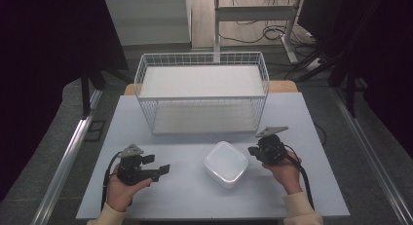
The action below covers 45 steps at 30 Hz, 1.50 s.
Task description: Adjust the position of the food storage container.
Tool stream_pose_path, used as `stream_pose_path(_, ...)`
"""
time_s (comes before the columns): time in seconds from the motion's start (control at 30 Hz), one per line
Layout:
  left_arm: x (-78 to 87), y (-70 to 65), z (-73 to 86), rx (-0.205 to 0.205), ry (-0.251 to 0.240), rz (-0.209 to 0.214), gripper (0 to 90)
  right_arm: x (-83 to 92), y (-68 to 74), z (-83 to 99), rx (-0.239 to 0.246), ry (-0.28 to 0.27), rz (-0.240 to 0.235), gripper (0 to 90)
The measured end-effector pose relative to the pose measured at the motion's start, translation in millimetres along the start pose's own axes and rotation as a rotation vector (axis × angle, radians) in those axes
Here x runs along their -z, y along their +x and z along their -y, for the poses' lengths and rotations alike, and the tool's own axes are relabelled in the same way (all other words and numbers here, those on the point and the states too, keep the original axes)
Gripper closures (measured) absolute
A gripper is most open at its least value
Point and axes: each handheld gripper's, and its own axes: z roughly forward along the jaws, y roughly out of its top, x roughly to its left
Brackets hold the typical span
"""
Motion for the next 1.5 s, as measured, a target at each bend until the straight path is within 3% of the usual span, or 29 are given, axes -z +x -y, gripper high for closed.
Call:
stream_pose_path(0.17,-0.2,-0.4,0.4,0.002,0.0,-0.005,21.8,-3.3,4.6,3.6,0.029,0.026,-0.012,89.6)
stream_pose_path(1.0,0.1,1.9,2.7,0.011,0.001,-0.017,21.8,-1.3,23.5,13.6,0.002,0.042,-0.069,89.6)
stream_pose_path(1.33,-0.2,2.9,3.6,0.013,0.0,-0.019,21.9,-0.6,39.0,18.9,-0.001,0.048,-0.127,89.6)
stream_pose_path(1.5,0.9,2.0,3.3,0.012,-0.006,-0.018,21.9,-7.0,52.1,19.5,0.024,0.078,-0.164,89.6)
